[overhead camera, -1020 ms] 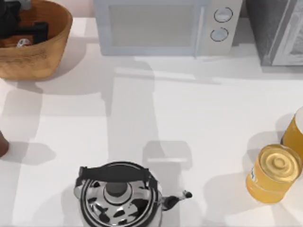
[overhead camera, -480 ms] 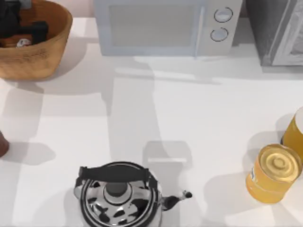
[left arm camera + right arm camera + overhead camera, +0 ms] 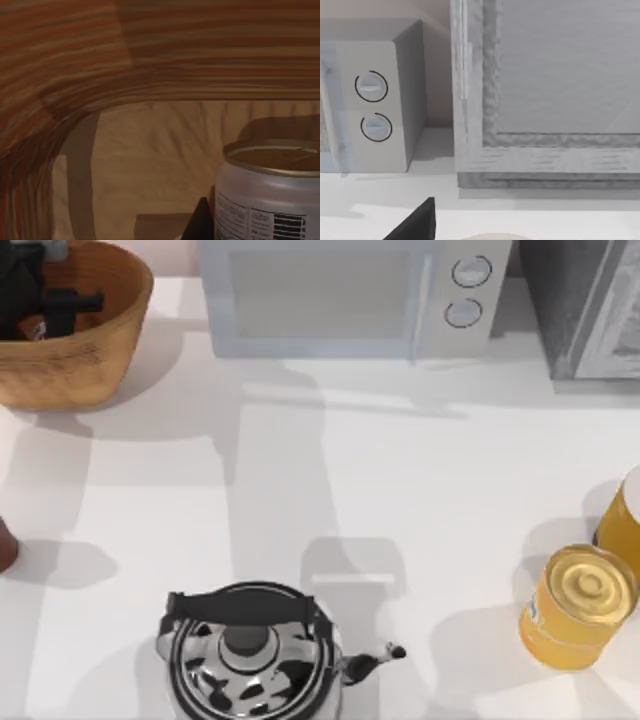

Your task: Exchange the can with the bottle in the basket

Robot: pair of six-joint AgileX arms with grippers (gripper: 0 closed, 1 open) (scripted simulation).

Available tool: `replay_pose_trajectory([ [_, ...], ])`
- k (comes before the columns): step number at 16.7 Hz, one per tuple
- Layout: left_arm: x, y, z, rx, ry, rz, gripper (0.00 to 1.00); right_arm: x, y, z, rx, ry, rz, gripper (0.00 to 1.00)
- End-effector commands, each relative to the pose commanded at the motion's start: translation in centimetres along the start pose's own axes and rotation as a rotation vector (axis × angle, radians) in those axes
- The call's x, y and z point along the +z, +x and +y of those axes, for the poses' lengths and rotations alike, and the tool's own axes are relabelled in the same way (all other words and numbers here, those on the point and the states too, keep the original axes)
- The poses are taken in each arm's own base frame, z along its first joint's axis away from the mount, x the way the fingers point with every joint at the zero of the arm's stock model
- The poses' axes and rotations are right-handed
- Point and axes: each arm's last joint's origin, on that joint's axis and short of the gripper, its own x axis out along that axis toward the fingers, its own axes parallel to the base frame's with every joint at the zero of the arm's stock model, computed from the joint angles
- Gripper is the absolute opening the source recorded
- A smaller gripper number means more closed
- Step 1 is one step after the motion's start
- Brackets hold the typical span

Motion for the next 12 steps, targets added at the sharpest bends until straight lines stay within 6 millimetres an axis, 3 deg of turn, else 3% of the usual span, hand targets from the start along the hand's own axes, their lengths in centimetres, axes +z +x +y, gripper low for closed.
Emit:
replay_pose_trajectory([
  [2, 0.0, 0.0, 0.0, 0.0, 0.0, 0.0, 0.02, 0.0, 0.0, 0.0, 0.0, 0.0, 0.0, 1.0],
  [3, 0.0, 0.0, 0.0, 0.0, 0.0, 0.0, 0.0, 0.0, 0.0, 0.0, 0.0, 0.0, 0.0, 1.0],
  [10, 0.0, 0.0, 0.0, 0.0, 0.0, 0.0, 0.0, 0.0, 0.0, 0.0, 0.0, 0.0, 0.0, 1.0],
  [11, 0.2, -1.9, 0.2, 0.009, -0.004, -0.034, 0.0, 0.0, 0.0, 0.0, 0.0, 0.0, 0.0, 1.0],
  [12, 0.2, -1.9, 0.2, 0.009, -0.004, -0.034, 0.0, 0.0, 0.0, 0.0, 0.0, 0.0, 0.0, 1.0],
])
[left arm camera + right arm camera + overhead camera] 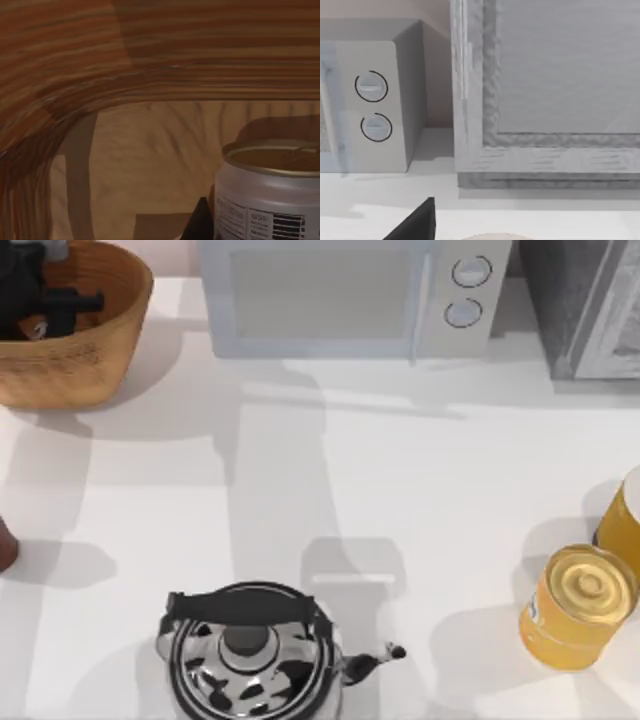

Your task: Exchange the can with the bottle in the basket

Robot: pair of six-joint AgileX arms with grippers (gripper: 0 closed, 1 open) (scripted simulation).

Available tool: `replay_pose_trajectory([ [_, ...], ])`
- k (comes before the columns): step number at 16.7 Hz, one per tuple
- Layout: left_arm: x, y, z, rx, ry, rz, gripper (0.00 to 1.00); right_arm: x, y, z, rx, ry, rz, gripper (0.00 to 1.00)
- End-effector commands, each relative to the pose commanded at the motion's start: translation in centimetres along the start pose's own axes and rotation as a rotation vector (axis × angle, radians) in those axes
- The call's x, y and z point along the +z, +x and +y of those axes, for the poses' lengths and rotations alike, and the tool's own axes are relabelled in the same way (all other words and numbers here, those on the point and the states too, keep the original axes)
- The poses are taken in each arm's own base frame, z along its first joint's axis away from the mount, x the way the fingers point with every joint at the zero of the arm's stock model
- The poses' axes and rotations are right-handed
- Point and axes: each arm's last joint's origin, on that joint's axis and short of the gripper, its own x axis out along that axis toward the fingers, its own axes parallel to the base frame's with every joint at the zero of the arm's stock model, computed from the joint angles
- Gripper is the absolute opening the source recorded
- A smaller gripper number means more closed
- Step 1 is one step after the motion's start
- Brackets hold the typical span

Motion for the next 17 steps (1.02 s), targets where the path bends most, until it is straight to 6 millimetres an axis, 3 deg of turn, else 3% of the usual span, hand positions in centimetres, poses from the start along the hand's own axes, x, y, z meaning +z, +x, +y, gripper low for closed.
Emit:
replay_pose_trajectory([
  [2, 0.1, -0.8, -0.3, -0.011, 0.007, -0.02, 0.0, 0.0, 0.0, 0.0, 0.0, 0.0, 0.0, 1.0],
  [5, -0.1, -4.1, -1.1, -0.048, 0.026, -0.089, 0.0, 0.0, 0.0, 0.0, 0.0, 0.0, 0.0, 1.0],
  [8, -1.4, -9.5, -2.2, -0.093, 0.05, -0.198, 0.0, 0.0, 0.0, 0.0, 0.0, 0.0, 0.0, 1.0],
  [10, -3.6, -14.0, -3.0, -0.12, 0.067, -0.288, 0.0, 0.0, 0.0, 0.0, 0.0, 0.0, 0.0, 1.0],
  [12, -7.3, -18.5, -3.7, -0.14, 0.085, -0.39, 0.0, 0.0, 0.0, 0.0, 0.0, 0.0, 0.0, 1.0],
  [14, -12.5, -22.3, -4.4, -0.151, 0.103, -0.5, 0.0, 0.0, 0.0, 0.0, 0.0, 0.0, 0.0, 1.0],
  [17, -21.9, -24.9, -5.0, -0.146, 0.124, -0.679, 0.0, 0.0, 0.0, 0.0, 0.0, 0.0, 0.0, 1.0],
])
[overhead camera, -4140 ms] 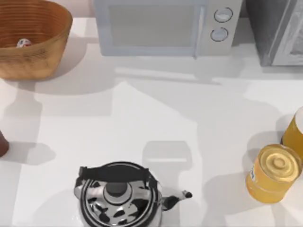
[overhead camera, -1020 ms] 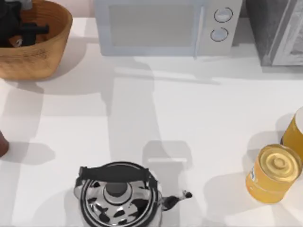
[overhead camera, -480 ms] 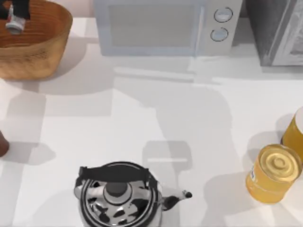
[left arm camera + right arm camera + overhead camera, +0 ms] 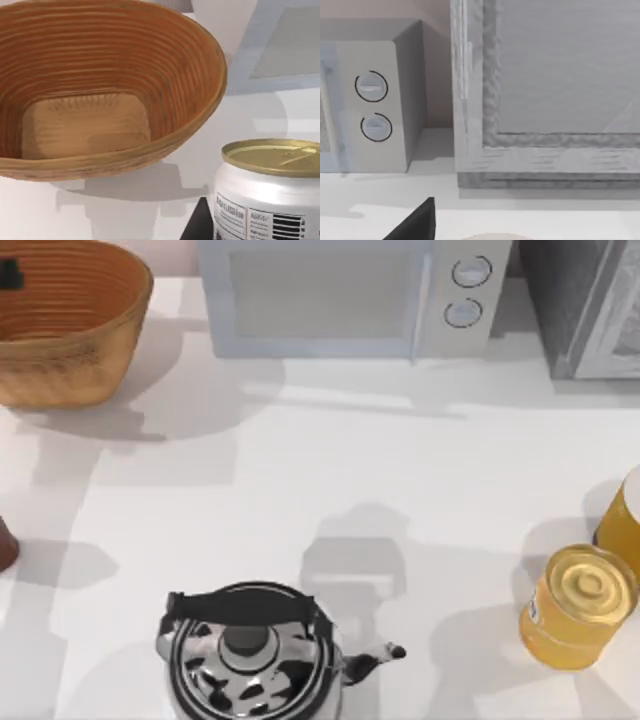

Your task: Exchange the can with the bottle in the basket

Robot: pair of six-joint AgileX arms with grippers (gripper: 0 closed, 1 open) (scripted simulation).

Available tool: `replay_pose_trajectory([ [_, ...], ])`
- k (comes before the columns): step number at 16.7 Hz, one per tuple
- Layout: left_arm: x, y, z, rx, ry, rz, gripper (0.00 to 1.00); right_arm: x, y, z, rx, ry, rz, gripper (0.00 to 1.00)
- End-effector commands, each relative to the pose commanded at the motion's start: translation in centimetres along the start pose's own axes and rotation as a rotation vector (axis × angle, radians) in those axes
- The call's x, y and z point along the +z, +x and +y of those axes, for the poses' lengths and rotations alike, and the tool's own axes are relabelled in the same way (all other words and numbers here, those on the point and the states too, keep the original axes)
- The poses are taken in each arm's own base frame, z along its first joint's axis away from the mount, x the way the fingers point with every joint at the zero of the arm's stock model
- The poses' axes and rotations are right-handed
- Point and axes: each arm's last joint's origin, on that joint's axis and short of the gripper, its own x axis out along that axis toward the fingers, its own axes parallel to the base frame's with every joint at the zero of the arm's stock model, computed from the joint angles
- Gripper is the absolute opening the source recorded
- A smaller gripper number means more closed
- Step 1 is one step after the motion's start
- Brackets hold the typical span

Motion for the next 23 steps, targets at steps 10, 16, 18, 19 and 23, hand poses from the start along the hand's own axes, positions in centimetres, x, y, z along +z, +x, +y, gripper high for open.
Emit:
replay_pose_trajectory([
  [10, -21.3, -3.3, -1.7, 0.158, 0.046, -0.534, 0.0, 0.0, 0.0, 0.0, 0.0, 0.0, 0.0, 1.0],
  [16, -24.3, -1.6, -1.3, 0.219, 0.029, -0.645, 0.0, 0.0, 0.0, 0.0, 0.0, 0.0, 0.0, 1.0],
  [18, -24.3, -1.6, -1.3, 0.219, 0.029, -0.645, 0.0, 0.0, 0.0, 0.0, 0.0, 0.0, 0.0, 1.0],
  [19, -24.3, -1.6, -1.3, 0.219, 0.029, -0.645, 0.0, 0.0, 0.0, 0.0, 0.0, 0.0, 0.0, 1.0],
  [23, -23.8, -1.8, -1.4, 0.195, 0.038, -0.644, 0.0, 0.0, 0.0, 0.0, 0.0, 0.0, 0.0, 1.0],
])
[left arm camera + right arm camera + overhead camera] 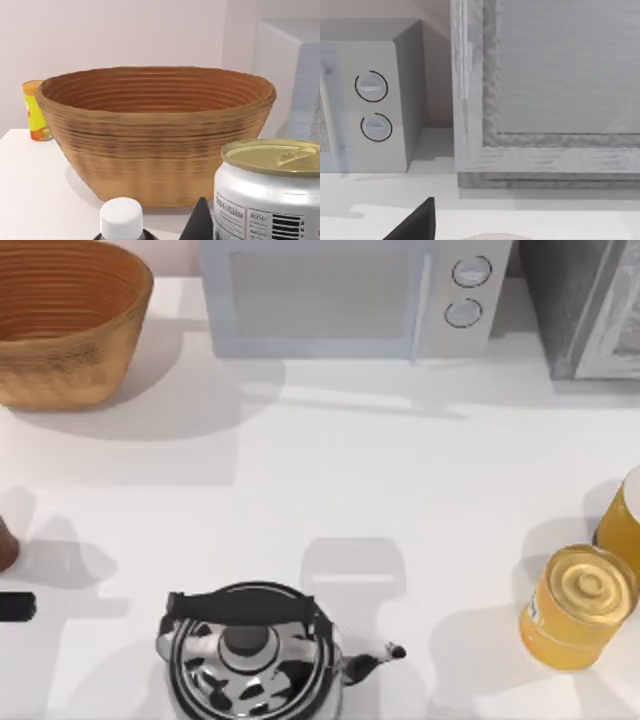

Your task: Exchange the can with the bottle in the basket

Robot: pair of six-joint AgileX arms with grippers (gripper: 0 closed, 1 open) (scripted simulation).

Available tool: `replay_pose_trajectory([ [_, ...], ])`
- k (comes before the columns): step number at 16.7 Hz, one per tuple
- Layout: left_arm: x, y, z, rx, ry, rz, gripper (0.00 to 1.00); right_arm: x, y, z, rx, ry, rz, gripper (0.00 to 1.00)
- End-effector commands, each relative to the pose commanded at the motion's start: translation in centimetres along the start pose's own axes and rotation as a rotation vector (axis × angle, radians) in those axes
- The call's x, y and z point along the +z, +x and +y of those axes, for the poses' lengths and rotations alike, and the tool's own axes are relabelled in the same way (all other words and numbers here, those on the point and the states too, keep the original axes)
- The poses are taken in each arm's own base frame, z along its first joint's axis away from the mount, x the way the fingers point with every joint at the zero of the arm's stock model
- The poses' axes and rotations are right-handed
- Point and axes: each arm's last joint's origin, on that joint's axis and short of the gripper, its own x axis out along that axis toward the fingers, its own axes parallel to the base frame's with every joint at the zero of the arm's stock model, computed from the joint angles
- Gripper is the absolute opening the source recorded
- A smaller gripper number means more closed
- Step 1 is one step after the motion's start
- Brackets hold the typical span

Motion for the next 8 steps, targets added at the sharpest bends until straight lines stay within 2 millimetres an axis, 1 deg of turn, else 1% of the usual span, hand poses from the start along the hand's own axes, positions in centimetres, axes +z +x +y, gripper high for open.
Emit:
replay_pose_trajectory([
  [2, 1.1, 0.2, -0.3, -0.05, -0.001, -0.01, 0.0, 0.0, 0.0, 0.0, 0.0, 0.0, 0.0, 1.0],
  [4, 2.8, 0.8, -0.6, -0.123, -0.001, -0.02, 0.0, 0.0, 0.0, 0.0, 0.0, 0.0, 0.0, 1.0],
  [6, 4.7, 1.9, -1.1, -0.21, -0.001, -0.027, 0.0, 0.0, 0.0, 0.0, 0.0, 0.0, 0.0, 1.0],
  [8, 6.6, 3.6, -1.8, -0.31, 0.0, -0.032, 0.0, 0.0, 0.0, 0.0, 0.0, 0.0, 0.0, 1.0],
])
